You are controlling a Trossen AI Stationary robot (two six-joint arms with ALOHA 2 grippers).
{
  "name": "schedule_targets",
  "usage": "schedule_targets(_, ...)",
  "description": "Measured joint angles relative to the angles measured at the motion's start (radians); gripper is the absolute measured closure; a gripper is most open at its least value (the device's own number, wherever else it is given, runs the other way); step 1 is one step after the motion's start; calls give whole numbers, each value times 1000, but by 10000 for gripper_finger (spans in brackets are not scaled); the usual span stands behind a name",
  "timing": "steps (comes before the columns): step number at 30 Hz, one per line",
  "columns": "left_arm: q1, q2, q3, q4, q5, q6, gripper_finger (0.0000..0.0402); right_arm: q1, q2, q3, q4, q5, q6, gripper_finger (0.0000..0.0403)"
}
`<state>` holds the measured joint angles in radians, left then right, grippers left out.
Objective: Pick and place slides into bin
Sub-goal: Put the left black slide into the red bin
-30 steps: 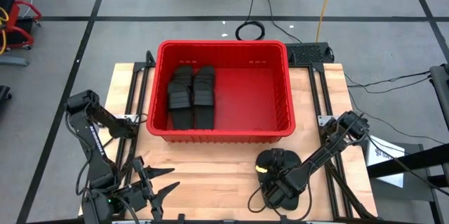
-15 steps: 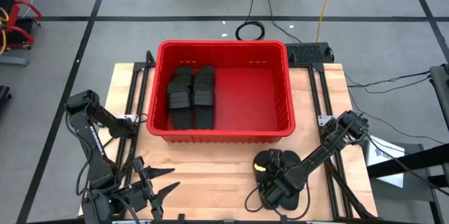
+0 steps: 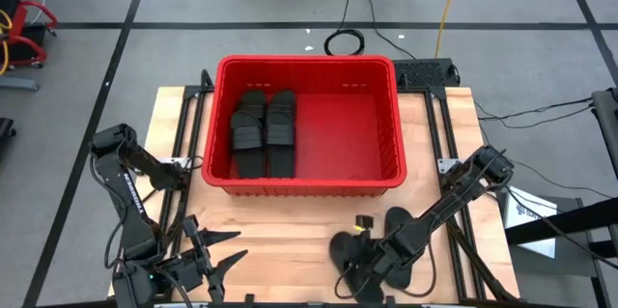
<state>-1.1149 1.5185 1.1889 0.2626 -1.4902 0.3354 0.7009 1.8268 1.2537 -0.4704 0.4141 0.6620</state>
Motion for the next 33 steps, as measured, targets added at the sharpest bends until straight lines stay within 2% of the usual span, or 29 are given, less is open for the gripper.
schedule_targets(12, 0, 0, 0, 0, -1, 1, 202, -27, -58, 1, 594, -110, -376, 391)
schedule_targets(24, 0, 0, 0, -1, -1, 2, 202, -75, -129, 1, 957, -95, -777, 393)
schedule_targets(28, 0, 0, 0, -1, -2, 2, 202, -78, -173, 1, 1030, 27, -933, 392)
schedule_targets(33, 0, 0, 0, -1, -2, 3, 202, -81, -223, 2, 1025, 343, -1089, 392)
